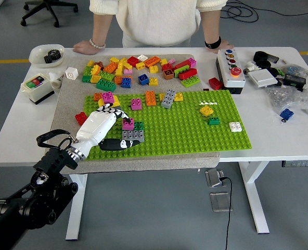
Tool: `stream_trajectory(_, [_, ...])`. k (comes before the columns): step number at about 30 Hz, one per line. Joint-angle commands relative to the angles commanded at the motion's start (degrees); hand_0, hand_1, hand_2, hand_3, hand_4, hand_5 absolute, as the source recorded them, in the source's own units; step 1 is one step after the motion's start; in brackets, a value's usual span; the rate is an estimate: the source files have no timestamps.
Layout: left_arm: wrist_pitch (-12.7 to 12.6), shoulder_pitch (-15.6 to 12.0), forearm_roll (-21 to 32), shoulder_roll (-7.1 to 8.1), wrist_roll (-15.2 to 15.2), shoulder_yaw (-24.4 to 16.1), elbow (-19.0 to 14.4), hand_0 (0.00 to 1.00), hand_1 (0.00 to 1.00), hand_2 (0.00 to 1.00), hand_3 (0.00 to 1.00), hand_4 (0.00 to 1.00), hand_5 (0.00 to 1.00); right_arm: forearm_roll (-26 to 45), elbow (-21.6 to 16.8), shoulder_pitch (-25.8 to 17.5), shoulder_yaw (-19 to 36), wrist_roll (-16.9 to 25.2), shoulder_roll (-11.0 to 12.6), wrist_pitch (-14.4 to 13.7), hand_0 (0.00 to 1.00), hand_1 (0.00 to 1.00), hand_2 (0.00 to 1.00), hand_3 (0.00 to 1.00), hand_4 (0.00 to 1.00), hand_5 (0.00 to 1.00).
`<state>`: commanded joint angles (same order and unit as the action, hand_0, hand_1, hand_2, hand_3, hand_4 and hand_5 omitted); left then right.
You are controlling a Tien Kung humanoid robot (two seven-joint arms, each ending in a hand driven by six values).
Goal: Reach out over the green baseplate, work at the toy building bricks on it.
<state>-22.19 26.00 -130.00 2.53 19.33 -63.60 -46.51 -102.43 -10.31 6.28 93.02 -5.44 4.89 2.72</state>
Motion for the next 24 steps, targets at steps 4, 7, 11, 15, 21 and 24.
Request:
stream_trajectory(4, [-0.03,0.03,0.00,-0.02,-0.08,-0.11,0.22,0.921,0.793,0.769,0.591,0.998,0.742,-0.03,0.00,0.00,-0.02,0.01,-0.01,0.00,0.744,0.637,0.679,0.631,0.856,0.554])
stream_trajectory(7, [-0.03,0.10,0.00,0.03,-0.11,-0.26,0.28,0.921,0.793,0.769,0.590,0.998,0.743,-0.03,0.00,-0.01,-0.03,0.01,-0.02,0.00,0.745,0.637,0.679,0.632,0.856,0.554])
stream_trajectory(11, [-0.01,0.37,0.00,0.10,-0.11,-0.42,0.64,0.921,0.793,0.769,0.590,0.998,0.743,0.01,0.00,0.04,-0.05,0.00,-0.02,-0.01,0.745,0.637,0.679,0.632,0.856,0.554])
stream_trajectory(15, [0.01,0.44,0.00,0.07,-0.23,-0.33,0.99,0.920,0.792,0.769,0.591,0.998,0.741,0.05,0.00,0.08,-0.07,0.01,-0.02,-0.03,0.745,0.637,0.679,0.632,0.856,0.557])
stream_trajectory(21, [0.30,0.29,0.00,0.11,-0.31,0.00,1.09,0.921,0.792,0.769,0.590,0.998,0.737,0.03,0.00,0.07,0.04,-0.01,0.00,-0.02,0.745,0.637,0.678,0.633,0.856,0.555])
stream_trajectory(24, [0.52,0.17,0.00,0.09,-0.35,0.02,0.79,0.921,0.792,0.769,0.589,0.998,0.736,0.05,0.00,0.06,0.07,0.01,0.01,-0.04,0.745,0.637,0.679,0.633,0.856,0.557])
